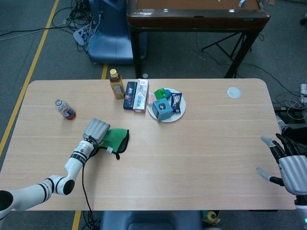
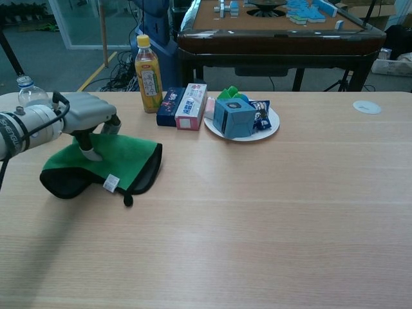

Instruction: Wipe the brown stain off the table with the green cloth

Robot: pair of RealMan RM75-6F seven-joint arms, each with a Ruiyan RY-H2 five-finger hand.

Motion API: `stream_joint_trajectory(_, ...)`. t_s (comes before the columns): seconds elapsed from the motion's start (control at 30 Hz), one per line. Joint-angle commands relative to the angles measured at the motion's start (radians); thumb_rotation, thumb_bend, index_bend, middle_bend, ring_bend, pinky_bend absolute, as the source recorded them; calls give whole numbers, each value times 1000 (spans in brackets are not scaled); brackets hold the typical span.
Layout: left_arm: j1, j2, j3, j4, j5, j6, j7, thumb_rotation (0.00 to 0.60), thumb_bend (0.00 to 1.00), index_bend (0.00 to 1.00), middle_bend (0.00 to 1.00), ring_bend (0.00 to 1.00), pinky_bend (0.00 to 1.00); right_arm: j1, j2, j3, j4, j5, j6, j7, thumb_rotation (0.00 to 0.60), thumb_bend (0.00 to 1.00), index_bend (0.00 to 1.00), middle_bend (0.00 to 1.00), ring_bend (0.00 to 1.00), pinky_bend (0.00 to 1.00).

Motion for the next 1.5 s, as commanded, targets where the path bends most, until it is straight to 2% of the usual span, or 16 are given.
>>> stream_joint_trajectory(0.03,7,33,-32,-37,-15,29,-16,600,171,513,546,612,821,1,-2,0,1,-1,-1,2,600,244,149,242,95,105)
stream_joint_trajectory(0.27,3,34,-82,-31,-28,44,-94,600,171,505,538,609,814,-4,-1,-1,8,3,6,7,600,244,149,242,95,105)
stream_joint_trajectory(0.37,-1,18,-86,-9,-27,44,-107,600,171,458,506,583,793,-7,-1,-3,10,5,9,11,600,244,149,242,95,105)
stream_joint_trajectory(0.5,-10,6,-84,11,-42,20,-108,600,171,259,299,399,638,-9,0,-4,13,5,10,14,600,244,149,242,95,105)
stream_joint_trajectory(0.57,-10,5,-92,9,-58,9,-121,600,171,86,112,238,532,-11,-1,-4,15,6,12,16,600,243,149,242,94,105)
stream_joint_trajectory(0.6,-10,5,-97,6,-63,7,-130,600,171,33,44,172,494,-12,0,-5,15,6,12,17,600,243,149,242,95,106)
stream_joint_trajectory(0.67,-7,5,-107,2,-64,13,-154,600,171,0,0,86,443,-13,-1,-5,17,6,14,18,600,244,149,242,95,105)
stream_joint_trajectory(0.8,4,20,-119,-20,-75,15,-191,600,171,0,0,8,351,-14,0,-6,19,5,16,20,600,244,149,242,94,105)
stream_joint_trajectory(0.97,55,72,-125,-133,-84,49,-258,600,171,0,0,4,329,-9,0,-8,21,4,4,21,600,244,149,242,95,105)
stream_joint_trajectory(1.07,97,119,-112,-217,-90,79,-278,600,171,0,0,8,329,-1,0,-9,18,2,-11,21,600,244,149,242,95,105)
stream_joint_trajectory(1.2,160,180,-82,-320,-52,163,-284,600,171,0,0,15,329,6,-2,-10,20,4,-24,22,600,243,149,242,94,106)
stream_joint_trajectory(1.5,311,323,31,-520,78,342,-260,600,171,0,0,18,329,27,-9,-4,19,7,-51,20,600,244,149,242,94,105)
